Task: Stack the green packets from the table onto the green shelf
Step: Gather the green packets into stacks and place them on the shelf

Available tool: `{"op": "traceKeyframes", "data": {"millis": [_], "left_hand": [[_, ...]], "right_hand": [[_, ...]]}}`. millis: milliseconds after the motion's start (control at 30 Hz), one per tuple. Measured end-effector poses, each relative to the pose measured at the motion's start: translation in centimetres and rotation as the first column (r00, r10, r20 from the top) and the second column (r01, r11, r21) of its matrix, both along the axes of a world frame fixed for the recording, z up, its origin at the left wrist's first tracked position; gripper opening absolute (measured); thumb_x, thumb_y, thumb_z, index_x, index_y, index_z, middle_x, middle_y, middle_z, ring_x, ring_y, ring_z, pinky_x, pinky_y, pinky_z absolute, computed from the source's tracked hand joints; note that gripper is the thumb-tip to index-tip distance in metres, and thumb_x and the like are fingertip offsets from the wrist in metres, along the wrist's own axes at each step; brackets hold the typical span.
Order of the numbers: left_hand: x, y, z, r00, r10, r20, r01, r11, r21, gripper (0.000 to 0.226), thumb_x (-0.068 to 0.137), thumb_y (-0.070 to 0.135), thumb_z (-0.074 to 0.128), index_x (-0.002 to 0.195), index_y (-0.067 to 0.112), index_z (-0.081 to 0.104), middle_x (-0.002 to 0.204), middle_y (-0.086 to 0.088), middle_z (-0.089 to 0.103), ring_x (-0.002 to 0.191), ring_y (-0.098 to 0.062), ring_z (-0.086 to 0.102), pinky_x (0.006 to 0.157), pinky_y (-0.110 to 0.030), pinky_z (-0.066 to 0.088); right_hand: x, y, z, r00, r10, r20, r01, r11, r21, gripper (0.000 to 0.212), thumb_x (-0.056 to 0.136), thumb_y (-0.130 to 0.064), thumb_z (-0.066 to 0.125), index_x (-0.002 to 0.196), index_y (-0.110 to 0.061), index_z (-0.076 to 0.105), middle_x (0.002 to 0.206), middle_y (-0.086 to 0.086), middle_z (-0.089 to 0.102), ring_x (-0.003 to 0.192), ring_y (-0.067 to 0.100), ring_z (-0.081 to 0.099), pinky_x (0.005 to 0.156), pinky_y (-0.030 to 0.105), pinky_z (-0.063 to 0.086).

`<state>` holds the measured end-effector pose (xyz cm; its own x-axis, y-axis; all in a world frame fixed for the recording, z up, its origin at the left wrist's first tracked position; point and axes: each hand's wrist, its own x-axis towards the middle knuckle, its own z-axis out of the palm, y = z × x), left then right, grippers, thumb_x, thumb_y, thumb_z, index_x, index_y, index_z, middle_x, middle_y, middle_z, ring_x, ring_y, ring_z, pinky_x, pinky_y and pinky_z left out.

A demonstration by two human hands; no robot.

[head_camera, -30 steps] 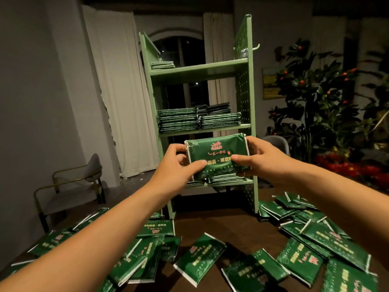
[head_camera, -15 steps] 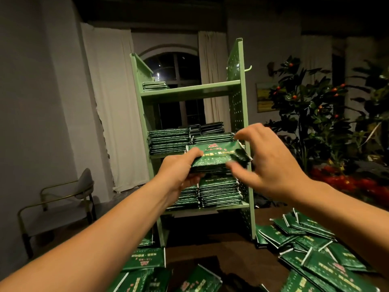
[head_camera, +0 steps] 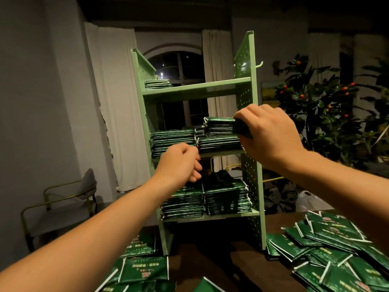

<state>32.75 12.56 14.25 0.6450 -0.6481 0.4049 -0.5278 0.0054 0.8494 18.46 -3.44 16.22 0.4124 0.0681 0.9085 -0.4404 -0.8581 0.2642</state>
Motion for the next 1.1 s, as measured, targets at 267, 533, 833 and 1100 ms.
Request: {"op": "traceKeyframes", "data": {"millis": [267, 533, 833, 1100], "left_hand": [[1.7, -1.7, 0.5, 0.5, 0.171, 0.849, -0.242, 0.969, -0.053, 0.01, 0.097, 0.025, 0.052, 0.088, 0.019, 0.051, 0.081, 0.006, 0.055, 0.073, -0.015, 0.05, 0.064, -0.03, 0.037], [2.3, -5.6, 1.5, 0.085, 0.072, 0.994, -0.397, 0.917, -0.033, 0.017, 0.098, 0.034, 0.046, 0.102, 0.018, 0.049, 0.098, -0.002, 0.053, 0.088, -0.023, 0.051, 0.078, -0.036, 0.043], [1.9, -7.5, 2.1, 0.052, 0.128, 0.99, -0.447, 0.89, -0.091, 0.019, 0.096, 0.036, 0.043, 0.091, 0.02, 0.034, 0.086, 0.002, 0.039, 0.077, -0.019, 0.039, 0.07, -0.033, 0.032], [2.7, -7.2, 2.3, 0.167, 0.148, 0.975, -0.483, 0.874, -0.05, 0.018, 0.089, 0.036, 0.048, 0.085, 0.019, 0.043, 0.083, 0.002, 0.047, 0.078, -0.021, 0.046, 0.069, -0.035, 0.033]], "right_hand": [[3.7, -2.2, 1.1, 0.991, -0.036, -0.127, 0.041, 0.998, 0.036, 0.03, 0.087, -0.024, 0.072, 0.113, -0.015, 0.061, 0.107, 0.008, 0.063, 0.094, 0.029, 0.057, 0.079, 0.041, 0.044], [4.0, -3.5, 1.6, 0.955, 0.012, -0.296, 0.028, 0.991, 0.133, 0.064, 0.087, -0.039, 0.072, 0.141, -0.019, 0.045, 0.137, 0.009, 0.046, 0.118, 0.027, 0.047, 0.098, 0.041, 0.045], [2.7, -3.6, -2.2, 0.958, -0.004, -0.286, -0.013, 0.998, -0.058, 0.016, 0.092, -0.029, 0.052, 0.096, -0.015, 0.057, 0.092, 0.003, 0.059, 0.077, 0.02, 0.051, 0.057, 0.031, 0.042], [4.2, -3.5, -0.4, 0.958, 0.06, -0.279, -0.002, 0.979, 0.203, 0.016, 0.099, -0.039, 0.044, 0.092, -0.025, 0.041, 0.092, -0.007, 0.044, 0.082, 0.016, 0.046, 0.065, 0.031, 0.038]]}}
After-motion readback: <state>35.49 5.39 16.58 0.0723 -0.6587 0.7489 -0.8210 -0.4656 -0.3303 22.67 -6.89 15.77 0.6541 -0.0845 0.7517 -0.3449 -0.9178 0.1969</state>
